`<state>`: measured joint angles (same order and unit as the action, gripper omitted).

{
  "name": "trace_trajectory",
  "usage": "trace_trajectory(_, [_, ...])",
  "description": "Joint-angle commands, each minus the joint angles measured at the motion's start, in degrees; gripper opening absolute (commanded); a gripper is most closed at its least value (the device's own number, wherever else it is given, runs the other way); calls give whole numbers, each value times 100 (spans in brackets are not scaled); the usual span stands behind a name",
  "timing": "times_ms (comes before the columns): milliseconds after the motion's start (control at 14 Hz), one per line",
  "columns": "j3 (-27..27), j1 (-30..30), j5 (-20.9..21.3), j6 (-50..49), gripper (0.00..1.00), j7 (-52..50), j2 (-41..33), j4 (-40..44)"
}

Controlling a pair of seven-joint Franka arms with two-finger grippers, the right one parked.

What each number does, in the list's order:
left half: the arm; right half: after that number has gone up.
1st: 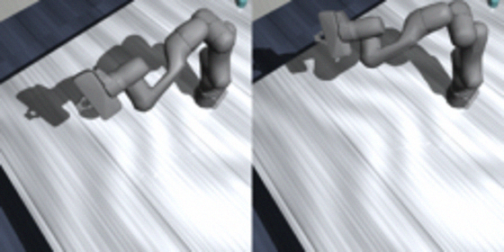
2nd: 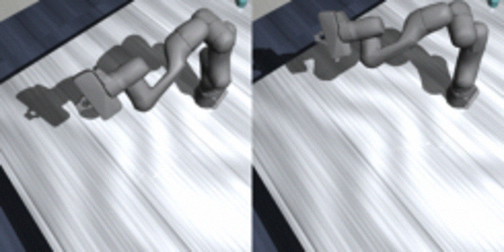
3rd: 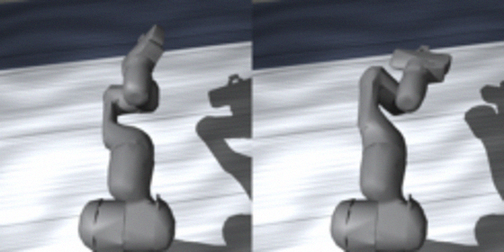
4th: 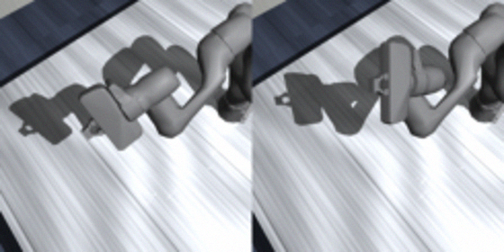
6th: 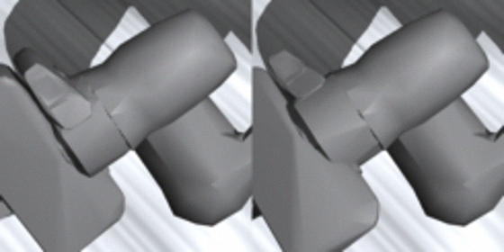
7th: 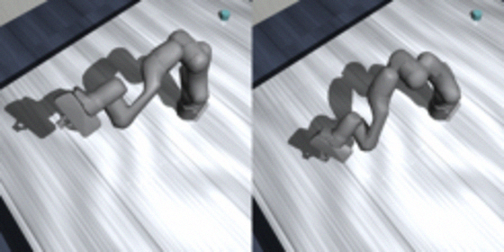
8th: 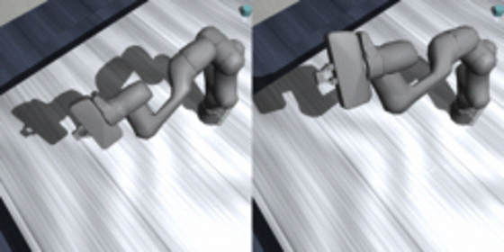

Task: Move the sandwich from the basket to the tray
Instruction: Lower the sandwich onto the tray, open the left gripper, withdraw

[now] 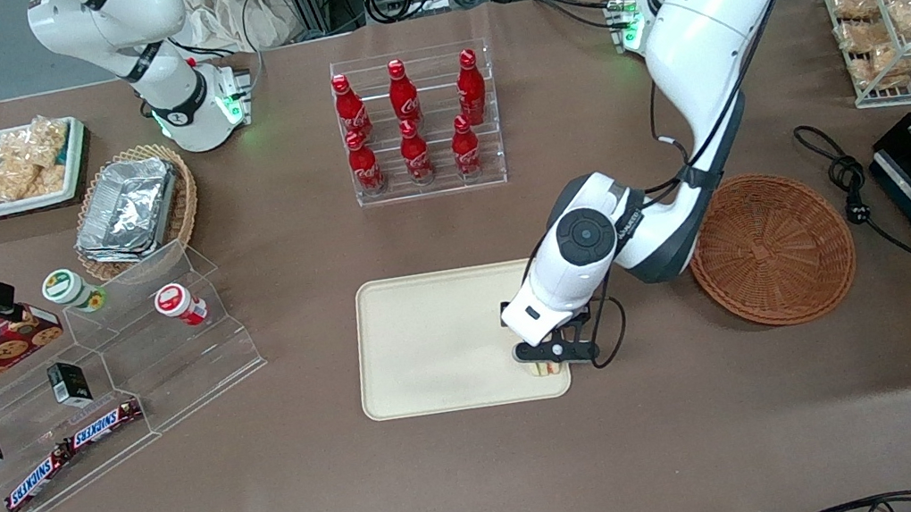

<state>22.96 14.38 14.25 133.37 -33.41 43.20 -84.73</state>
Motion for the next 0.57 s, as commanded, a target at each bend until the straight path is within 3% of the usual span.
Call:
trace_trajectory(0, [-55, -206, 34, -1080, 99, -184, -897, 45])
trace_trajectory(286, [-37, -891, -28, -2339, 99, -26, -2058, 54])
trace_trajectory(429, [-20, -1269, -132, -2761, 99, 595, -2577, 19])
trace_trajectory(500, [-37, -1489, -385, -3024, 99, 1086, -2840, 27])
